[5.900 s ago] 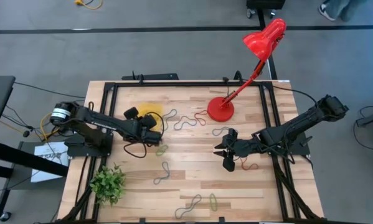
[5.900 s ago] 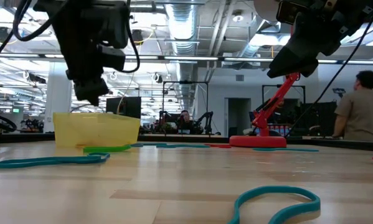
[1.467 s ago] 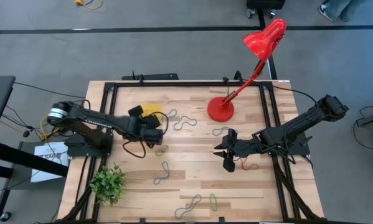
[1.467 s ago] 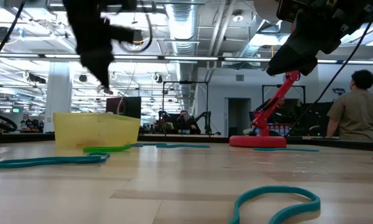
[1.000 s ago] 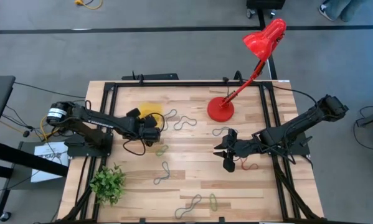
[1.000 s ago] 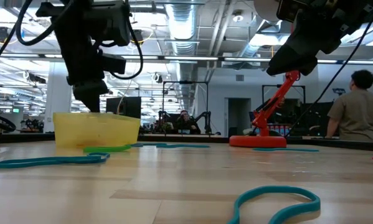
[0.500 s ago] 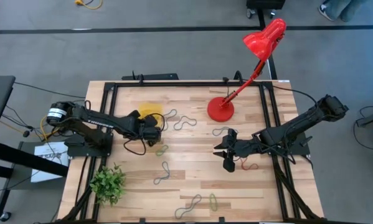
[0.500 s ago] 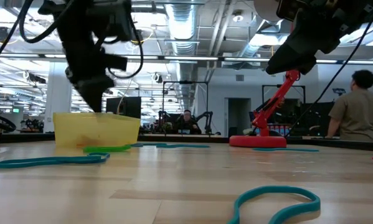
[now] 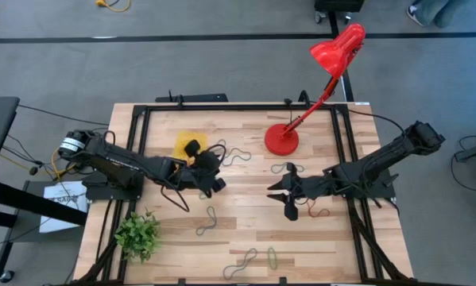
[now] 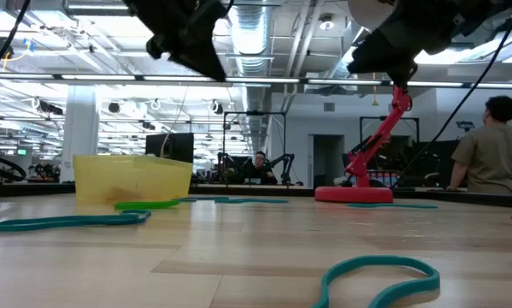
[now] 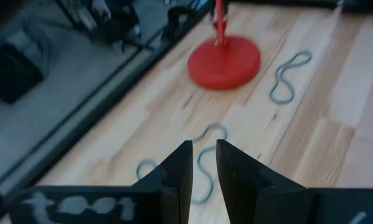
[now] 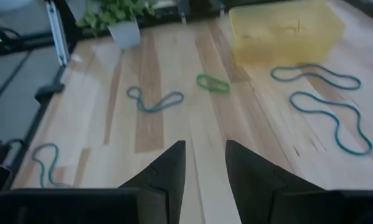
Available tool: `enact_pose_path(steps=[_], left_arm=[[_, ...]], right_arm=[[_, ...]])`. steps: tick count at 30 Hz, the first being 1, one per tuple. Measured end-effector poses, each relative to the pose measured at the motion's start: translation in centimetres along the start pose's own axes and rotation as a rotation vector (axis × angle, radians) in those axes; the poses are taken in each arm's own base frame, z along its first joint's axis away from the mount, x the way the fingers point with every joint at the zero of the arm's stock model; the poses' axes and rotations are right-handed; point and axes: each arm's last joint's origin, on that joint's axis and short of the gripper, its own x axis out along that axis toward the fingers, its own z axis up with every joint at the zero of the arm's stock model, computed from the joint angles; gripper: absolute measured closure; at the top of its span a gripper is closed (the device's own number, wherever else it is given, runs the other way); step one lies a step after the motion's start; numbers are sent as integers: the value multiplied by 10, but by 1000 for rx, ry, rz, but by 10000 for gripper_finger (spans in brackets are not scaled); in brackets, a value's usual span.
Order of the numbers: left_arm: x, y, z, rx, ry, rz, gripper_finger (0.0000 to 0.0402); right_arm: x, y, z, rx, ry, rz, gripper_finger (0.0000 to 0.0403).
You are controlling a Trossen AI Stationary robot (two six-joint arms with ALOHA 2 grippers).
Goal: Pick and place items into bin
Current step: Put the red rubber band into the yellow bin
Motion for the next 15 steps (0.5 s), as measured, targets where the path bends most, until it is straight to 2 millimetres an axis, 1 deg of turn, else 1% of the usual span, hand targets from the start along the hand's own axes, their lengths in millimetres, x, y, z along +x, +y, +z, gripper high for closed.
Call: enact_pose_path(steps=[3,8,13,15], left_arm=[[-4,-4,0,25,-23,0,339],[-7,-4,-6,77,13,22,339],[-7,-2,-8,80,27,34,339],[-7,-2,-8,75,27,34,339]], right_arm=[[1,-1,5,22,-47,3,295],[2,-5,14,56,-113,4,295],[5,-17,17,78,-120,-40,295],[7,-22,18,118,-120,-58,295]])
